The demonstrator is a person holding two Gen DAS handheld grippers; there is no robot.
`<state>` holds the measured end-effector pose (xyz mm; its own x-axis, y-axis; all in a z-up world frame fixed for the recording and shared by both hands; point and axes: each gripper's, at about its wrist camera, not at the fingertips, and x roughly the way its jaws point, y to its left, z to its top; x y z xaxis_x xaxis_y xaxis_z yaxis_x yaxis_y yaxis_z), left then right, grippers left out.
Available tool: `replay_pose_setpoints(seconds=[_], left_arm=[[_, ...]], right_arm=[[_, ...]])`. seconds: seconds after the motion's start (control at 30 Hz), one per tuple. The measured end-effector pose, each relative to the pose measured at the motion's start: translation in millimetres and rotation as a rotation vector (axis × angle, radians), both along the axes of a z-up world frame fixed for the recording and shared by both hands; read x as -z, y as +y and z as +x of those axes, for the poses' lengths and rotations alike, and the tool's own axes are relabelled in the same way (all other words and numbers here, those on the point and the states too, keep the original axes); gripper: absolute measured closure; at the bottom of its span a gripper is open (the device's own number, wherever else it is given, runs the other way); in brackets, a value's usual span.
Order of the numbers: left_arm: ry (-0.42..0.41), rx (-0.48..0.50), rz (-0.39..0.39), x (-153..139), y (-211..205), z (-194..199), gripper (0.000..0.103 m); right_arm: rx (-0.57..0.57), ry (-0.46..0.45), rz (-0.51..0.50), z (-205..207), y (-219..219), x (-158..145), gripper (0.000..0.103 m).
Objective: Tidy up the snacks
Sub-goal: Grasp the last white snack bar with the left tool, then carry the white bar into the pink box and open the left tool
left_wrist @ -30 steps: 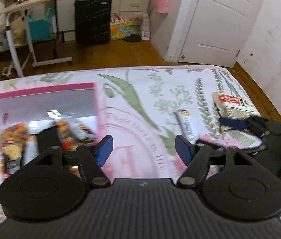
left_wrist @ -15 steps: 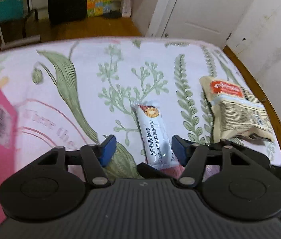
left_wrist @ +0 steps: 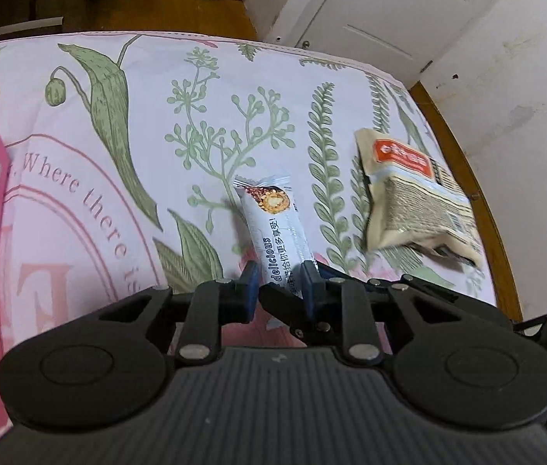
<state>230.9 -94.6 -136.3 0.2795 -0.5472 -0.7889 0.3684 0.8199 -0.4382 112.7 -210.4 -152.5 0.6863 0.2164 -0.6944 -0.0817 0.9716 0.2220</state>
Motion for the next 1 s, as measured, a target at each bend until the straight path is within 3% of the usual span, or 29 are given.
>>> replay_pose_setpoints(seconds=[0.33, 0.5, 0.67, 0.77, 1.0], left_arm=[[0.030, 0.005, 0.022, -38, 29, -38, 0.081], [-0.023, -0.016, 0.039, -70, 51, -60, 0.080], [-0.107, -0.110, 0.070, -103, 90, -75, 0.080], [-0.142, -0.176, 0.061, -120, 124, -74, 0.080], [-0.165, -0.326, 0.057, -129, 192, -56, 0.079]], right_arm=[[-0.030, 0.001, 0.037, -37, 21, -32, 0.067], [-0.083, -0.037, 0.018, -51, 43, -58, 0.067], [-0.190, -0.098, -0.001, -46, 86, -86, 0.067], [-0.264, -0.110, 0.045, -35, 112, -97, 0.067], [-0.376, -0.124, 0.063, 2, 169, -102, 0.067]])
